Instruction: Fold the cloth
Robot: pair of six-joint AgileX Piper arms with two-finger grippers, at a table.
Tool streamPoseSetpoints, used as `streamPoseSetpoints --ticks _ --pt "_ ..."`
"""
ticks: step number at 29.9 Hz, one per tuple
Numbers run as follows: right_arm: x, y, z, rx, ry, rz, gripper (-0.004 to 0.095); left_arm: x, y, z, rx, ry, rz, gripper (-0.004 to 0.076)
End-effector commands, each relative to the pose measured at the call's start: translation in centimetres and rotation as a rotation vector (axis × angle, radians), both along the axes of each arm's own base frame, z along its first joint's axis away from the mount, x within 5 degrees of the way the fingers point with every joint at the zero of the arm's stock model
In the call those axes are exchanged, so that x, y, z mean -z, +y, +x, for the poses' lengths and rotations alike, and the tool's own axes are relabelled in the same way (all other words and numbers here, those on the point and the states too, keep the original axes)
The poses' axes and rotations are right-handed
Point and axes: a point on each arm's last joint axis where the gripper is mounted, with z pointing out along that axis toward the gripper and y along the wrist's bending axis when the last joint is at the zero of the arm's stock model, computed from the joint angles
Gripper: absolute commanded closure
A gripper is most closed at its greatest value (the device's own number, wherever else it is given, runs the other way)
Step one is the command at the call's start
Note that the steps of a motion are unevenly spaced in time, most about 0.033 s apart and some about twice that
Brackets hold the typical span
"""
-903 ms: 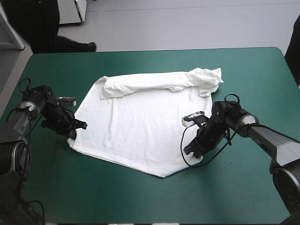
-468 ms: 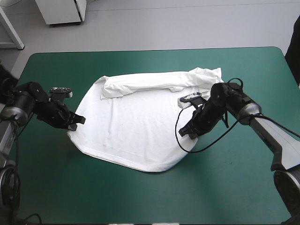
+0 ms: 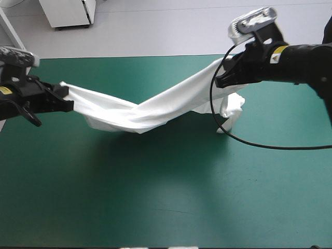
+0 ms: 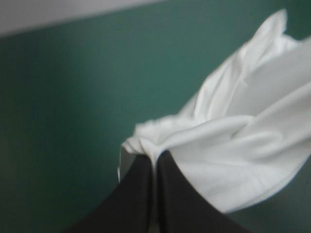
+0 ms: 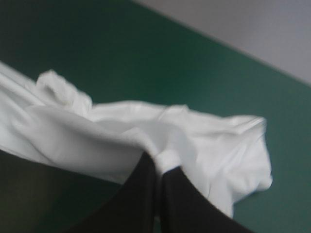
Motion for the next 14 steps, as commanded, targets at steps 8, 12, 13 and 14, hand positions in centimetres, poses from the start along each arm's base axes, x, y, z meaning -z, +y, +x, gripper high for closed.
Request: streamPoseSetpoints --ticks 8,12,13,14 --pt "-12.3 -4.4 -12.6 -0.037 -0.611 0.303 0.0920 -15.9 -1.7 -12.1 0.008 -0.767 -0.047 0.0746" --pt "-14.5 -5.8 -16.4 -0.053 -0.789 0.393 0.0920 -17.8 -2.0 -15.3 0.015 -0.893 -0.036 0.0746" --pt "-14.9 -6.0 -17.2 -0.064 -0.827 0.403 0.0920 -17.9 -2.1 -15.6 0.016 -0.905 -0.034 0.0745" --pt "-15.1 -6.2 -17.8 -0.070 -0.853 0.413 0.0920 -18.1 -2.2 -16.0 0.023 -0.917 -0.039 0.0746"
